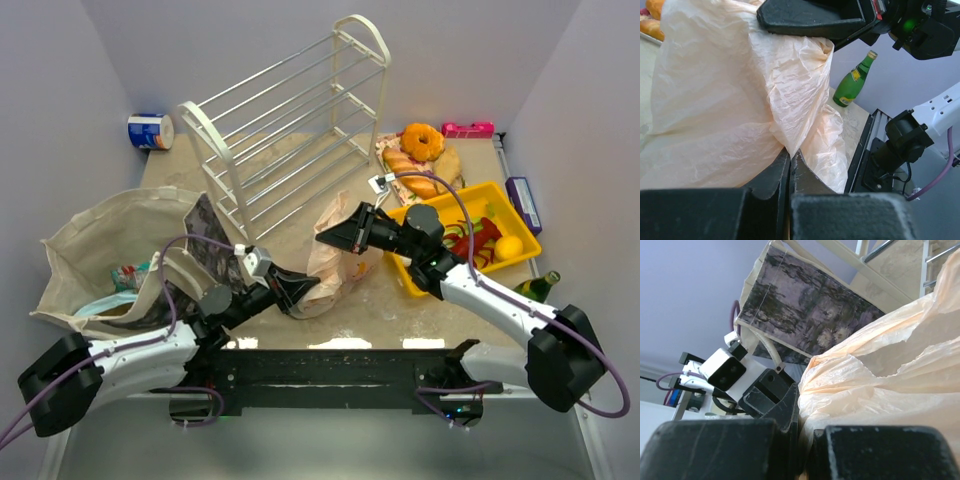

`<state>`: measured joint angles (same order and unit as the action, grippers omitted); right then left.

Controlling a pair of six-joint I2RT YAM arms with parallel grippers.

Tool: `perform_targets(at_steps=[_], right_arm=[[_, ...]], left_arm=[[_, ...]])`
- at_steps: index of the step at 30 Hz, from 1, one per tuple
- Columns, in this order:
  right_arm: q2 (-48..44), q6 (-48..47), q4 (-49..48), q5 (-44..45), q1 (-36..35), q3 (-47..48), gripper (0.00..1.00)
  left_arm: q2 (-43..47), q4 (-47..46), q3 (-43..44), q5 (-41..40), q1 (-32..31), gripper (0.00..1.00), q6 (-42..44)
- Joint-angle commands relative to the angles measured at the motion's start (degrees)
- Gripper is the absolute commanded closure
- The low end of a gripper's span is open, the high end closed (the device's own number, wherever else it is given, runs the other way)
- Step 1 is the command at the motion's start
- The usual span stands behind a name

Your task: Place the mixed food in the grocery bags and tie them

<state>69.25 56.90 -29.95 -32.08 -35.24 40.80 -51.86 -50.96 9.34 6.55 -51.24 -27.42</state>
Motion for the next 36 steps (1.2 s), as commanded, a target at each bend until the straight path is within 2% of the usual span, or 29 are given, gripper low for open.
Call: perform_targets(at_steps=[1,5,10,12,13,16,19,24,28,36], right_arm=[[-2.10,-1.09,-3.62,2.90,0.44,0.34,1.00],[-2.63,-1.18,-3.53,2.98,0.53,0.25,1.00],[-3.16,-4.34,3.05,2.90,0.62,1.83,1.00],[-3.51,-6.00,5.85,2.11,0.70,2.01,1.00],[-3.51,-6.71,6.74,1.67,0.62,2.01,1.00],[-4.12,-9.61,9.73,-0.87,0.62,1.48,1.00],[-4.21,-12.69,12.81,-3.59,0.62,0.78,1.00],[-5.53,-16.20,15.36,-5.45,0.70,-1.33,1.00],[-8.42,-17.97,16.24,-5.98,0.62,-2.56,1.00],[-10.37,-20.16,17.47,-6.07,0.62,-3.44,1.00]], left_arm=[[-2.19,-3.09,-1.35,-2.24,-3.16,1.00,-0.79],[-4.13,-3.97,-1.17,-2.94,-5.71,1.00,-0.27],[-1.33,-0.99,-0.39,-4.96,-5.71,0.98,0.26],[2.26,4.18,0.85,-6.37,-5.71,0.82,1.14],[3.68,6.20,2.24,-6.63,-5.71,0.63,1.58],[10.09,13.94,4.71,-10.58,-5.62,0.40,3.33],[14.76,18.61,7.25,-12.52,-5.45,0.31,5.18],[11.97,25.64,15.24,-14.63,-4.66,0.31,5.01],[5.90,32.58,21.50,-17.18,-2.38,0.33,-1.74],[-1.75,30.05,23.44,-11.30,-1.75,0.37,-6.42]])
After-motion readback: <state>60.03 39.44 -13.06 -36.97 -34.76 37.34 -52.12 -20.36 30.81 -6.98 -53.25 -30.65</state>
